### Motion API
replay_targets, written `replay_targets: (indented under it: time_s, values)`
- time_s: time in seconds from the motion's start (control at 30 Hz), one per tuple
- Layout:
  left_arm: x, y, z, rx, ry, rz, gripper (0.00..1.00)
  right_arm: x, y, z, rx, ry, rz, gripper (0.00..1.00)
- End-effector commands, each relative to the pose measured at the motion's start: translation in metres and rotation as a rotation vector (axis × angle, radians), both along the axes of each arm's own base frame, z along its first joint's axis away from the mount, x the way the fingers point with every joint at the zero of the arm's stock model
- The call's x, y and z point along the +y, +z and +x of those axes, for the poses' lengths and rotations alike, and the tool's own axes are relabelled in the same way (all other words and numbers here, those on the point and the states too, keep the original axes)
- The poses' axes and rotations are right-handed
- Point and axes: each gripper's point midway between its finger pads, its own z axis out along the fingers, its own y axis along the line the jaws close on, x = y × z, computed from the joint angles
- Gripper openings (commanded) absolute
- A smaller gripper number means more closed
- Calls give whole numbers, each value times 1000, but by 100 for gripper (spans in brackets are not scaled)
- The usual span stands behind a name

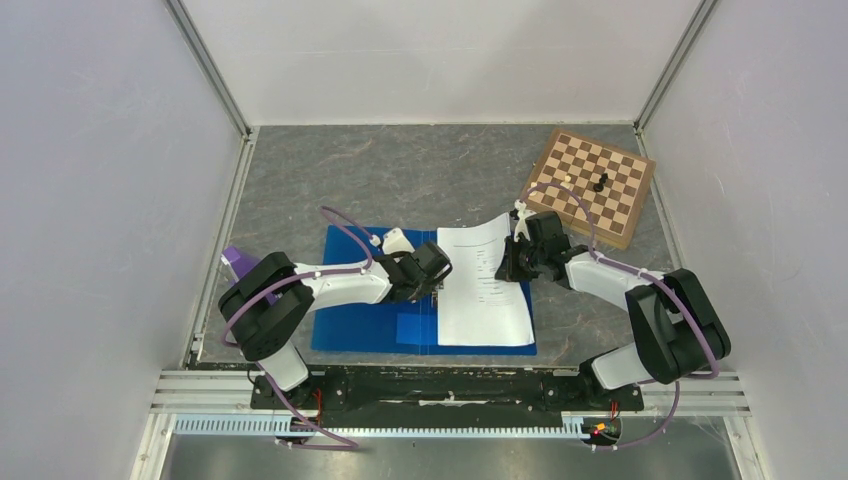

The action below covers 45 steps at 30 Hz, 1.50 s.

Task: Put the files into the folder

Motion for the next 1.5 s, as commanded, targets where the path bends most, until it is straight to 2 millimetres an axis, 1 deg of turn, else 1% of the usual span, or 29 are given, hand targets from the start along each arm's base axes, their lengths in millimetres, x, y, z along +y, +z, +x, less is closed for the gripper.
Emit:
replay_targets:
  time_s: [0.0, 0.27, 0.43, 0.6, 0.77, 1.07, 1.33, 1.37, 1.4, 1.43, 1.47]
  values:
    - [9, -2, -9, 15, 45, 10, 2, 1, 6, 0, -29, 4, 5, 0]
    - [8, -3, -9, 17, 42, 13, 2, 4, 6, -5, -33, 51, -14, 0]
    - [8, -5, -9, 21, 42, 22, 2, 0, 0, -11, -30, 66, -46, 0]
    - [7, -5, -9, 23, 40, 23, 2, -5, -1, -12, -39, 68, -71, 0]
    - [6, -6, -9, 28, 32, 25, 2, -2, 0, -11, -41, 79, -64, 0]
    - [4, -9, -9, 36, 31, 25, 2, 6, -1, -13, -40, 93, -48, 0]
    - [2, -8, -9, 35, 30, 24, 2, 6, -1, -15, -40, 80, -45, 0]
    - [3, -9, -9, 37, 31, 26, 2, 6, -1, -14, -41, 78, -43, 3]
    - [3, -9, -9, 36, 31, 24, 2, 5, -1, -14, -41, 74, -45, 8]
    - [3, -9, -9, 36, 31, 24, 2, 5, 0, -14, -43, 72, -48, 15]
    - [3, -8, -9, 36, 31, 24, 2, 4, 0, -14, -45, 68, -50, 23]
